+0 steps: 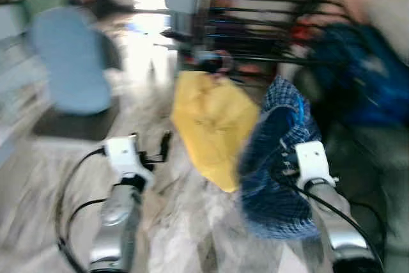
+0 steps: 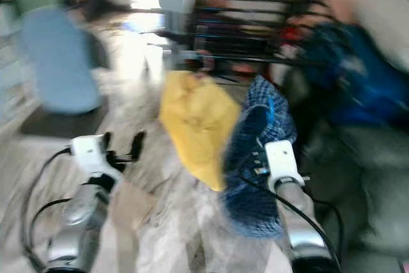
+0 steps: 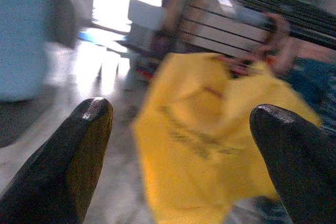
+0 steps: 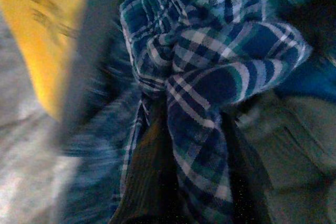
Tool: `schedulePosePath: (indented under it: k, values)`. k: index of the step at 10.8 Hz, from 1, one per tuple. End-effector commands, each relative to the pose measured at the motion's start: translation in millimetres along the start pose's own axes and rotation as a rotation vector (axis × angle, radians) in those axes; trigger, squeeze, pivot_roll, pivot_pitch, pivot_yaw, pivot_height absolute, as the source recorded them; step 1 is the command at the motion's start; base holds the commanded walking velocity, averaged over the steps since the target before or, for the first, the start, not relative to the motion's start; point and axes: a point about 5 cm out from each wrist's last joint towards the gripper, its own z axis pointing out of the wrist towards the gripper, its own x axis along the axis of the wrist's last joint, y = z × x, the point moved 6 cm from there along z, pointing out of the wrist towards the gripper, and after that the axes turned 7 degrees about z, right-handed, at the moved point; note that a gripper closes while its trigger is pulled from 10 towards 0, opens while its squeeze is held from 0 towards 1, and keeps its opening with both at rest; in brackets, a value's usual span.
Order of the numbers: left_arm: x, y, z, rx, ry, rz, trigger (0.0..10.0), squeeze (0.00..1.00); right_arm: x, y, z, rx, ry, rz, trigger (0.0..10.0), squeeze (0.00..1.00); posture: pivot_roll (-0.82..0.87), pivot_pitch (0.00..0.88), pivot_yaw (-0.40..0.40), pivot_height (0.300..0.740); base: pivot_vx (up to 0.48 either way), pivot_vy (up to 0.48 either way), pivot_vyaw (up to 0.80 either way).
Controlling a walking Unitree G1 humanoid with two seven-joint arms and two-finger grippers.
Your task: Hang hanger
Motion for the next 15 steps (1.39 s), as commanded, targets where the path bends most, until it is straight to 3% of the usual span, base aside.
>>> schedulePosePath:
  k: [1,5,8,11,15]
  values:
    - [0.9,-5.8,0.2,0.018,0.002,0.012,10.0,0.0,5.2,-4.3,1.4,0.006,0.026,-0.005,10.0,0.0,-0.14,0.0,-0.046,0.74,0.0,0.0,0.0]
    - [-3.7,-15.5,-6.1,0.046,-0.017,0.013,10.0,0.0,-11.2,27.7,-4.7,-0.114,0.004,0.0,10.0,0.0,-0.15,0.0,-0.022,0.74,0.0,0.0,0.0]
    - [10.2,-33.2,-6.8,0.098,0.002,0.063,10.0,0.0,-7.7,21.9,-4.7,-0.109,0.019,0.015,10.0,0.0,-0.14,0.0,-0.016,0.74,0.0,0.0,0.0]
    - [7.6,-36.7,-17.4,0.091,-0.007,0.081,10.0,0.0,-13.7,29.9,-8.4,-0.124,0.007,0.015,10.0,0.0,-0.13,0.0,-0.013,0.74,0.0,0.0,0.0]
    - [7.3,-14.9,-13.9,-0.005,-0.019,0.043,10.0,0.0,-10.4,29.1,-7.7,-0.128,0.008,0.042,10.0,0.0,-0.15,0.0,0.003,0.74,0.306,0.068,-0.73]
